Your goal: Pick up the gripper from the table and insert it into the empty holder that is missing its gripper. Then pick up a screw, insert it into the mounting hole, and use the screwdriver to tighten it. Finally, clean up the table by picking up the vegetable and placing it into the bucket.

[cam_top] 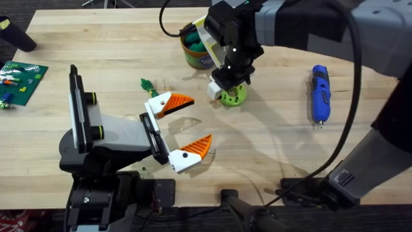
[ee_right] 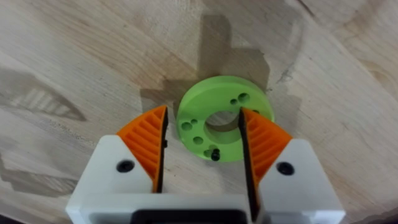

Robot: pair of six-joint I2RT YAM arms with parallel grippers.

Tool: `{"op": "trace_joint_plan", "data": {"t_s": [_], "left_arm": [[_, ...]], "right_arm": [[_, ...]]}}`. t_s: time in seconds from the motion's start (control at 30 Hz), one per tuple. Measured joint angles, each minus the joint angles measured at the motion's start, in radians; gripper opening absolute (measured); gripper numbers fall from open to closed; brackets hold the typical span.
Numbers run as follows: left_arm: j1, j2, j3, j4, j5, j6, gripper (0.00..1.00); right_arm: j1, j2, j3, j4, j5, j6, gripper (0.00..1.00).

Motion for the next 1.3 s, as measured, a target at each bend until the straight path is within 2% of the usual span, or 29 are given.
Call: {"op": "trace_joint_plan", "data": {"t_s": [0.37,0.67,1.03,1.13,1.3], "left_arm": [[0.000,0.000,0.000,-0.001,0.001,-0.001,0.986],[0.000,0.000,0.000,-0.001,0.001,-0.001,0.986],[0.000,0.000,0.000,-0.001,0.001,-0.001,0.986],[0.000,0.000,0.000,-0.001,0.001,-0.001,0.986],[0.000,0.000,0.000,-0.001,0.001,-0.001,0.986]], "right_arm": [[0.000,0.000,0.004,-0.021,0.002,0.000,0.612],[0.000,-0.010,0.072,-0.171,0.054,0.000,0.612],[0.005,-0.036,0.095,-0.196,0.066,0.035,0.612],[0.010,-0.040,0.083,-0.187,0.066,0.056,0.612],[0.013,-0.100,-0.009,-0.150,0.067,0.086,0.612]]}}
